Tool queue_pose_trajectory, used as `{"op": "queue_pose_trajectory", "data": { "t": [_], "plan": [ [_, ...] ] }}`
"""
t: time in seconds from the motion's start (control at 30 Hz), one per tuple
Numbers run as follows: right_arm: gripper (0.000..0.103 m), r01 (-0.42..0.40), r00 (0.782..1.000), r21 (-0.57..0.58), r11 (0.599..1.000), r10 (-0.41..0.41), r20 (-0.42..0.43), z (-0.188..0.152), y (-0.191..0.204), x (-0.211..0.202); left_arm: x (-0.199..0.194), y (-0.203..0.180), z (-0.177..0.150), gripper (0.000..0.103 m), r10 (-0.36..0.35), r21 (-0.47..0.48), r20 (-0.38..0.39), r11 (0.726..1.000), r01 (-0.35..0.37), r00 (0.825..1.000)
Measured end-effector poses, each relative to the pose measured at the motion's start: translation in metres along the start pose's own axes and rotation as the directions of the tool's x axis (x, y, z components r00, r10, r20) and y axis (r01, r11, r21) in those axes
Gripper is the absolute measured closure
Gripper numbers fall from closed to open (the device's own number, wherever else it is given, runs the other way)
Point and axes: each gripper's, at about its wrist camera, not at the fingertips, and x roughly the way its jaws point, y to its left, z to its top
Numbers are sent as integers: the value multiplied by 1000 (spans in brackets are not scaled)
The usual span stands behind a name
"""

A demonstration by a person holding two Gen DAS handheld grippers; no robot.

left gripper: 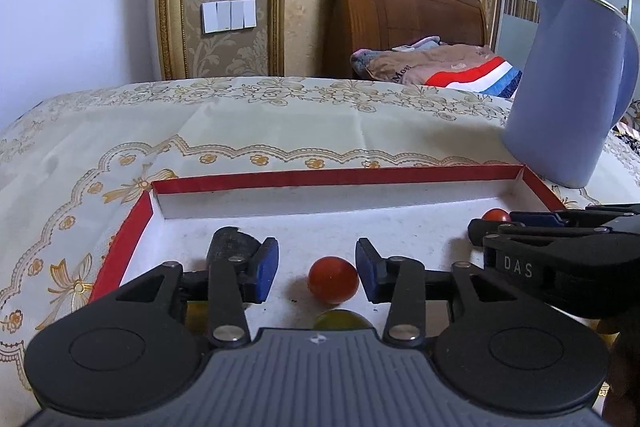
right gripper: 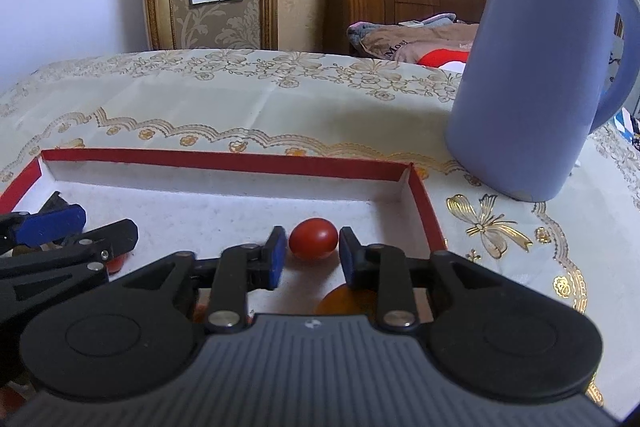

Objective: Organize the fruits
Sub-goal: 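Lower the cherry tomatoes into the box and open both tools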

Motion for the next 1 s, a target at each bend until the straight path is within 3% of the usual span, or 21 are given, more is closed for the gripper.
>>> {"op": "queue_pose_trajectory", "data": {
  "t": [0.1,0.2,0.33,0.4,0.6,0.7,1.0],
  "plan": [
    [68,-3,1000,-9,1000,3,4,0,2,-2,-1,-1,0,57,0,0,2,1000,0,1000],
    [54,-7,1000,-1,1000,7,15,-1,2,-4,-2,2,0,45,-2,-15,2,1000,2,1000],
    [54,-9,999,12,1000,9,37,-2,1,-11,-5,6,0,45,-5,-32,7,999,5,1000],
    [40,-2,999,15,1000,1,50,-4,1,-14,-8,7,-1,45,0,-35,11,999,1,1000],
    [29,11,995,26,1000,-14,95,-7,2,-25,-21,7,-6,44,8,-25,36,1000,-7,999],
    [28,15,995,26,1000,-18,96,-10,3,-27,-25,8,-8,36,9,-32,41,999,-8,999],
    [19,8,989,57,998,-17,144,-20,1,-50,-47,11,-15,36,16,-47,95,999,-11,995]
  ]
}}
